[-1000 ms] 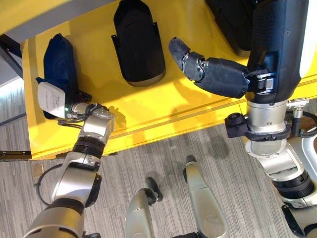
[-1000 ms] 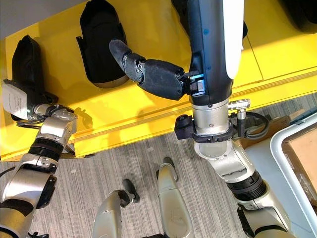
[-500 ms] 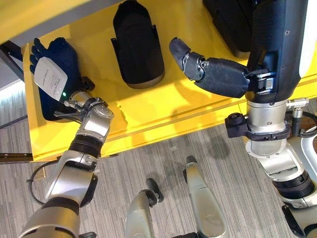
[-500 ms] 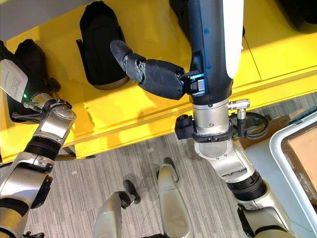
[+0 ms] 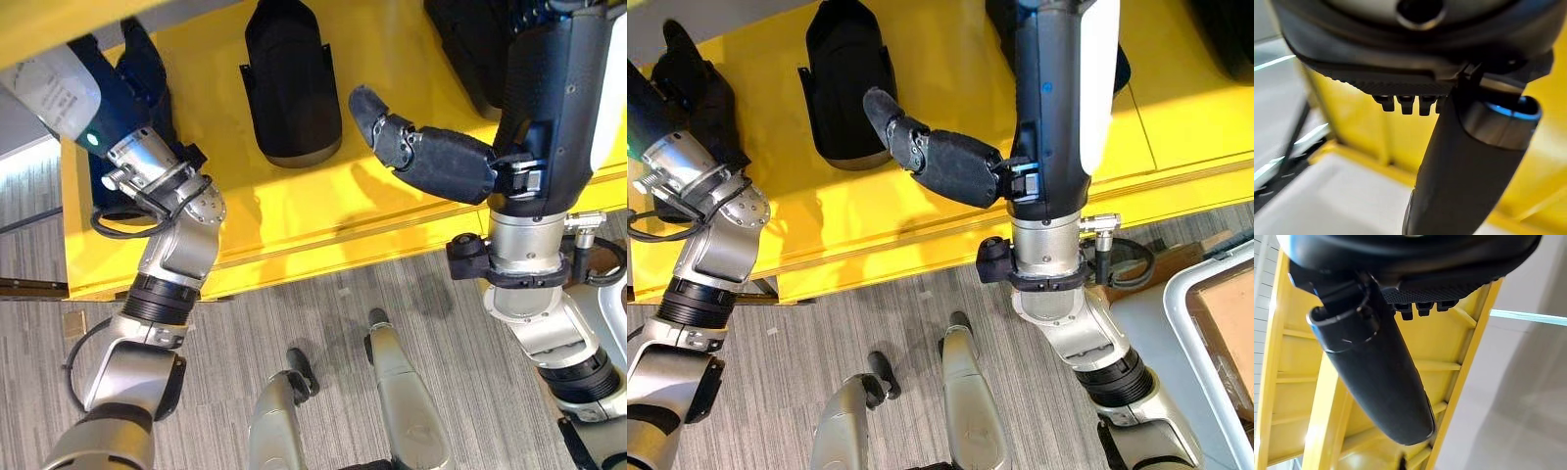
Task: Move parts from the plastic box to the shelf.
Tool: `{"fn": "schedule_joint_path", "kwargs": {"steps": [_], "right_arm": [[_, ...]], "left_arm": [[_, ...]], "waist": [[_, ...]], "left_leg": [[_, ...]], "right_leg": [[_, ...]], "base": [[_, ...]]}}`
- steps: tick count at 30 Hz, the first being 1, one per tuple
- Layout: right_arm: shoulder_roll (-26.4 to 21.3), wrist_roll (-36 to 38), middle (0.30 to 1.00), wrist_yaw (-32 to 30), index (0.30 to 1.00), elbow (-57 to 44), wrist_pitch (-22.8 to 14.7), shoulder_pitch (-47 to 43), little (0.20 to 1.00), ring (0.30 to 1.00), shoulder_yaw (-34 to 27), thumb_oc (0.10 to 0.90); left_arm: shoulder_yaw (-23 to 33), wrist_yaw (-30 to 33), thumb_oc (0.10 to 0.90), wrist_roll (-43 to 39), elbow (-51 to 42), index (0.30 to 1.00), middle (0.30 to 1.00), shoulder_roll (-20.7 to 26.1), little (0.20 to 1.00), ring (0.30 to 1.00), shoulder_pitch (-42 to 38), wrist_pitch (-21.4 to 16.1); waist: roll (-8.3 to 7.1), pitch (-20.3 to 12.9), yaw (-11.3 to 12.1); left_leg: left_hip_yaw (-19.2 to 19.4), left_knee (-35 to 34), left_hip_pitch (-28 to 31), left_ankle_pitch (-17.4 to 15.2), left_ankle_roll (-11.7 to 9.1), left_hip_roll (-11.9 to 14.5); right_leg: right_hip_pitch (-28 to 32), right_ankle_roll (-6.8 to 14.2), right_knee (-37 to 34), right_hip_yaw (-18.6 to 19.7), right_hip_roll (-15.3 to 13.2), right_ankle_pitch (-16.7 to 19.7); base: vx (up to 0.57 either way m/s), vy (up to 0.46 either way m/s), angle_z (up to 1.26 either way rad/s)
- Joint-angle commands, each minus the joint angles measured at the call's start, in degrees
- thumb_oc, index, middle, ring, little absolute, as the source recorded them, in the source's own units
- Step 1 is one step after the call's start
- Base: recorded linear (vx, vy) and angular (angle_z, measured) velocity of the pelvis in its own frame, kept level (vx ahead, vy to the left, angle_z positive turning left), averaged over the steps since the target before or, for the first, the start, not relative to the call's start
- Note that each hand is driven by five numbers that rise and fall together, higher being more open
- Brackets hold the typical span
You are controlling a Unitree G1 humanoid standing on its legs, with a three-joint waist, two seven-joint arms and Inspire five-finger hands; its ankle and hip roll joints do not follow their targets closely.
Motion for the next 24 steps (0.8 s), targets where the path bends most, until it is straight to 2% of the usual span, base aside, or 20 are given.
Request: {"fn": "schedule_joint_path", "kwargs": {"steps": [1,3,5,7,9,10,11,12,13,17,18,19,24], "right_arm": [[4.03,-4.66,1.0,-4.55,1.0,-9.11,-5.9,-3.62,1.0,1.0,-6.93,0.9],[3.65,-5.48,1.0,-5.14,1.0,-9.34,-6.27,-2.58,1.0,1.0,-8.36,0.9],[3.19,-6.11,1.0,-5.36,1.0,-9.69,-6.07,-2.0,1.0,1.0,-9.37,0.9],[2.06,-6.07,1.0,-4.8,1.0,-10.5,-5.41,-1.15,1.0,1.0,-10.65,0.9],[1.88,-6.25,1.0,-4.4,1.0,-11.43,-5.43,0.04,1.0,1.0,-11.83,0.9],[1.78,-6.47,1.0,-4.27,1.0,-11.92,-5.39,0.57,1.0,1.0,-12.21,0.9],[1.6,-6.55,1.0,-4.13,1.0,-12.28,-5.52,0.96,1.0,1.0,-12.77,0.9],[1.42,-6.59,1.0,-3.91,1.0,-12.61,-5.63,1.32,1.0,1.0,-13.23,0.9],[0.38,-6.15,1.0,-4.03,1.0,-13.11,-5.84,1.8,1.0,1.0,-14.14,0.9],[-1.3,-5.24,1.0,-2.59,1.0,-13.87,-7.59,4.4,1.0,1.0,-16.55,0.9],[-1.43,-5.42,1.0,-2.43,1.0,-13.87,-8.13,4.93,1.0,1.0,-16.98,0.9],[-2.23,-5.22,1.0,-2.52,1.0,-13.75,-9.12,6.11,1.0,1.0,-18.16,0.9],[-3.11,-4.78,1.0,-2.34,1.0,-13.81,-9.51,7.4,1.0,1.0,-19.59,0.9]], "left_arm": [[0.42,-6.8,0.9,8.64,-8.16,1.0,1.0,8.83,1.0,1.0,-0.3,-14.19],[1.06,-12.38,0.9,9.59,-14.1,1.0,1.0,8.89,1.0,1.0,4.11,-18.81],[0.93,-20.42,0.9,7.02,-18.49,1.0,1.0,9.48,1.0,1.0,8.31,-26.51],[1.34,-29.61,0.9,-1.81,-23.0,1.0,1.0,9.48,1.0,1.0,14.66,-32.42],[1.98,-38.05,0.9,-10.67,-25.21,1.0,1.0,8.15,1.0,1.0,19.18,-35.98],[2.25,-43.19,0.9,-15.31,-26.3,1.0,1.0,7.41,1.0,1.0,21.15,-36.76],[1.88,-50.22,0.9,-19.54,-27.33,1.0,1.0,6.58,1.0,1.0,22.88,-36.1],[1.45,-53.93,0.9,-21.81,-28.45,1.0,1.0,6.32,1.0,1.0,24.09,-35.07],[0.31,-59.01,0.9,-28.19,-30.04,1.0,1.0,6.36,1.0,1.0,26.21,-34.16],[0.48,-66.67,0.9,-40.07,-31.08,1.0,1.0,7.36,1.0,1.0,30.93,-35.43],[0.58,-67.81,0.9,-39.62,-31.31,1.0,1.0,7.48,1.0,1.0,31.62,-35.45],[0.77,-69.2,0.9,-39.41,-31.81,1.0,1.0,8.05,1.0,1.0,33.28,-33.57],[2.43,-68.79,0.9,-43.44,-31.35,1.0,1.0,8.49,1.0,1.0,35.19,-32.3]], "waist": [[-1.74,-1.3,0.98],[-1.4,-1.05,1.85],[-0.67,-0.84,2.55],[0.7,-0.84,3.34],[1.52,-0.84,3.83],[1.93,-0.84,3.96],[2.34,-0.84,4.09],[2.63,-0.84,4.11],[3.13,-0.84,4.17],[4.73,-0.84,3.67],[4.98,-0.88,3.58],[5.4,-1.31,3.6],[6.06,-1.91,3.6]], "left_leg": [[0.42,-0.86,0.33,-2.4,5.69,-3.38],[-0.05,-0.99,0.28,-2.5,5.85,-3.79],[-0.24,-0.98,0.25,-2.56,5.96,-4.22],[-0.18,-1.81,0.8,-2.33,6.24,-4.83],[-0.25,-2.6,1.08,-1.9,6.2,-5.22],[-0.27,-3.06,1.31,-1.64,6.17,-5.4],[-0.28,-3.57,1.57,-1.34,6.11,-5.54],[-0.33,-3.88,1.67,-1.08,6.03,-5.62],[-0.33,-4.34,1.94,-0.81,6.0,-5.76],[0.17,-5.14,3.45,-0.5,5.9,-6.03],[0.25,-5.32,3.7,-0.44,5.9,-6.02],[0.26,-5.82,4.03,-0.23,5.83,-6.09],[0.28,-5.96,4.46,-0.25,5.83,-6.29]], "right_leg": [[4.71,-2.18,-1.78,-3.65,-3.12,-5.02],[4.93,-2.07,-2.2,-4.3,-3.45,-4.87],[4.95,-1.78,-2.6,-4.66,-3.9,-4.56],[5.18,-1.65,-3.02,-4.87,-4.47,-4.52],[5.35,-1.42,-3.53,-5.12,-4.9,-4.35],[5.53,-1.29,-3.85,-5.27,-5.11,-4.21],[5.66,-1.17,-4.09,-5.5,-5.32,-4.09],[5.7,-1.11,-4.22,-5.62,-5.46,-3.96],[5.83,-1.12,-4.6,-5.91,-5.74,-3.75],[6.57,-1.04,-5.23,-6.03,-6.35,-3.44],[6.71,-1.03,-5.39,-6.04,-6.5,-3.36],[6.93,-1.08,-5.68,-6.2,-6.76,-3.31],[7.02,-1.2,-5.53,-6.13,-7.05,-3.61]], "base": [[-0.02,-0.081,0.02],[-0.03,-0.06,0.06],[-0.02,0.013,0.16],[0.0,0.083,0.16],[0.0,0.085,0.09],[-0.01,0.082,0.06],[-0.01,0.077,0.01],[-0.01,0.085,0.02],[0.0,0.078,0.01],[0.02,0.108,-0.04],[0.03,0.099,-0.08],[0.03,0.059,-0.05],[0.03,0.031,0.02]]}}
